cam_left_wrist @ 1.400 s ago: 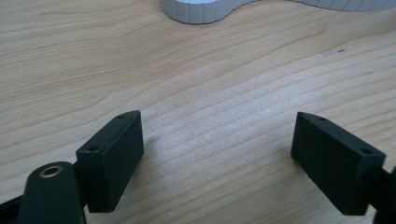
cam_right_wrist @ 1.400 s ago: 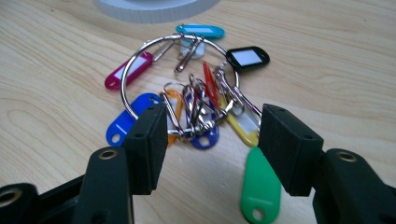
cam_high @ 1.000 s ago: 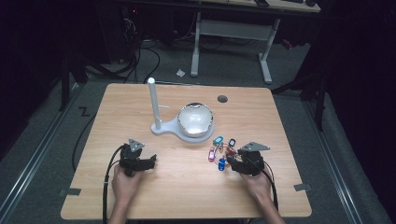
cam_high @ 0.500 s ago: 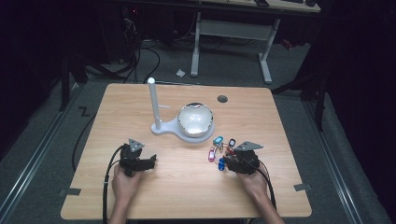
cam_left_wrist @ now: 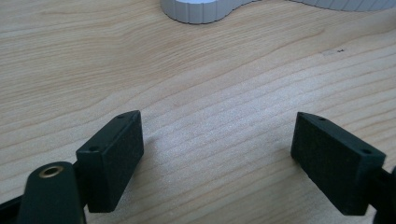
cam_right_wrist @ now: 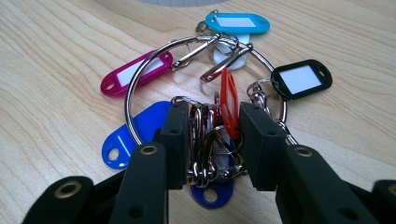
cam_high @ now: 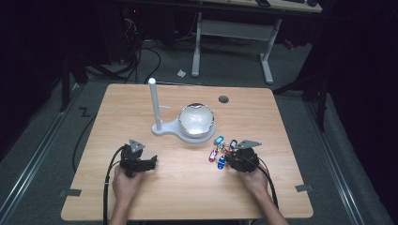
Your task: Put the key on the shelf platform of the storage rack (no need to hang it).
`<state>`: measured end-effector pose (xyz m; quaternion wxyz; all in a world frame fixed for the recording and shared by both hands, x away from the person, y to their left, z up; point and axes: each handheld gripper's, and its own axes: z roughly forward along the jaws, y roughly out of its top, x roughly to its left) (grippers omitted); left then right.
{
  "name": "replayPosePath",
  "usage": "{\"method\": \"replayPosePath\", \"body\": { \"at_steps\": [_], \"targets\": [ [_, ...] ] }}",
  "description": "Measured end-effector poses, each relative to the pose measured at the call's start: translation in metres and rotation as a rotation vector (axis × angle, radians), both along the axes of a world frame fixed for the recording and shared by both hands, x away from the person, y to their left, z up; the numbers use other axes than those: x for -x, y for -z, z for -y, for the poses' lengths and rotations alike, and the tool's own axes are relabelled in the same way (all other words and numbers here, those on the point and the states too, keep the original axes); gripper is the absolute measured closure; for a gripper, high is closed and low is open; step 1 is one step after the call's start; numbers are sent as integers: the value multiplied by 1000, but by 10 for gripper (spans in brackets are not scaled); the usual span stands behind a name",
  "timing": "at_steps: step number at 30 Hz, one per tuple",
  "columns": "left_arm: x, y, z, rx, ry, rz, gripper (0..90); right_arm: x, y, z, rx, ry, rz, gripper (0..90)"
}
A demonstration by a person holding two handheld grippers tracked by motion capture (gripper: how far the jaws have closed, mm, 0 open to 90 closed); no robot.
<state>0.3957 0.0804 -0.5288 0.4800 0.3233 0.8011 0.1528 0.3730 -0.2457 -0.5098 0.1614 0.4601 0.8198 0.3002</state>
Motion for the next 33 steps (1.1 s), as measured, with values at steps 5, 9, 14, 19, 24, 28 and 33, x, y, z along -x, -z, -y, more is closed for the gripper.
{"method": "replayPosePath", "body": {
  "at_steps": [5, 9, 14, 19, 24, 28, 33],
  "targets": [
    [0, -1, 0, 9, -6, -6, 174, 1, -3, 2, -9, -12, 22, 753],
    [0, -1, 0, 8, -5, -6, 174, 2, -2, 3, 2, -20, 15, 755],
    [0, -1, 0, 10, -7, -7, 174, 4, -5, 3, -18, -19, 30, 756],
    [0, -1, 0, 10, -7, -7, 174, 6, -23, 10, -72, -18, 67, 757],
    [0, -1, 0, 9, -6, -6, 174, 6, -33, 16, -100, -16, 84, 758],
    [0, -1, 0, 9, -5, -6, 174, 7, -43, 20, -105, -18, 105, 758],
    [0, -1, 0, 10, -6, -7, 174, 6, -59, 25, -133, -23, 137, 758]
  ]
}}
